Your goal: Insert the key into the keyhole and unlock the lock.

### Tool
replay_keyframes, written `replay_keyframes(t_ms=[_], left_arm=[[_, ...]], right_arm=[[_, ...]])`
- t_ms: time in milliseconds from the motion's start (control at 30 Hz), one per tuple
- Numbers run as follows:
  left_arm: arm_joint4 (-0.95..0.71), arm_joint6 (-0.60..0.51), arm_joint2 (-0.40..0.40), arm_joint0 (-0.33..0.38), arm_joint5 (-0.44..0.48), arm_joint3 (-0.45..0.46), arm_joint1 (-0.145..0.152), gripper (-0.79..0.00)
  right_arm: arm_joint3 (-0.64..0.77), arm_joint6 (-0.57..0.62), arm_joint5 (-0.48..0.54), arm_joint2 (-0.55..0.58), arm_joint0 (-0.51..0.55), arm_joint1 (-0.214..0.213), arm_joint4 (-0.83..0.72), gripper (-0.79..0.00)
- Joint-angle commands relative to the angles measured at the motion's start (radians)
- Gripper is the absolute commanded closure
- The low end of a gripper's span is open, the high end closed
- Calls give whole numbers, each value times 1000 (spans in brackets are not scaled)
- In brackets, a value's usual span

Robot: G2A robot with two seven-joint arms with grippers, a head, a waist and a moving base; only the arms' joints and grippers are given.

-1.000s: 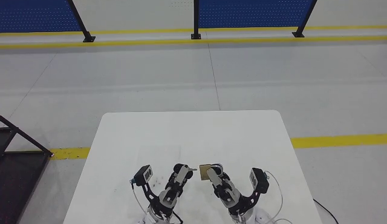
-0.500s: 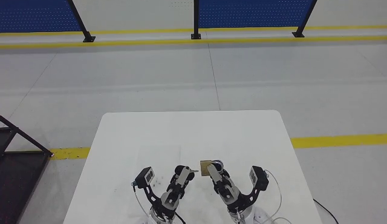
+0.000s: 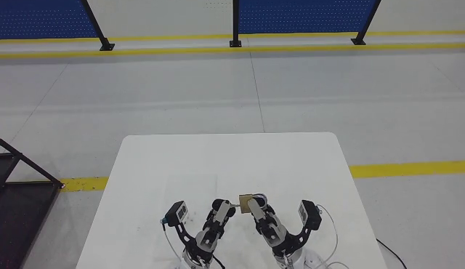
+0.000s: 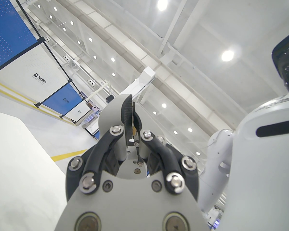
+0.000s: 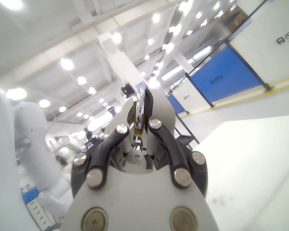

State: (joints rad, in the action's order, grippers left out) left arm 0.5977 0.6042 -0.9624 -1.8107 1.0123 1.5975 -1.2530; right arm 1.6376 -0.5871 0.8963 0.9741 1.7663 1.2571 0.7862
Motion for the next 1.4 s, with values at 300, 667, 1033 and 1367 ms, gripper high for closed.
replay_keyframes(t_ms=[300,667,1033,1367], left_arm=[[36,22,12,0,0,-3,-7,0],[91,55,0,-9,-4,-7,-17,-785],[110,56,-36,-18,0,-2,-11,-585],[104,35,-30,-21,0,3,8,-249]], right_arm=[[-1,6,-17,-6,0,4,16,0],[1,1,-15,0,5,5,24,0],[5,12,0,16,13,2,11,0],[9,56,2,22,10,0,-28,0]])
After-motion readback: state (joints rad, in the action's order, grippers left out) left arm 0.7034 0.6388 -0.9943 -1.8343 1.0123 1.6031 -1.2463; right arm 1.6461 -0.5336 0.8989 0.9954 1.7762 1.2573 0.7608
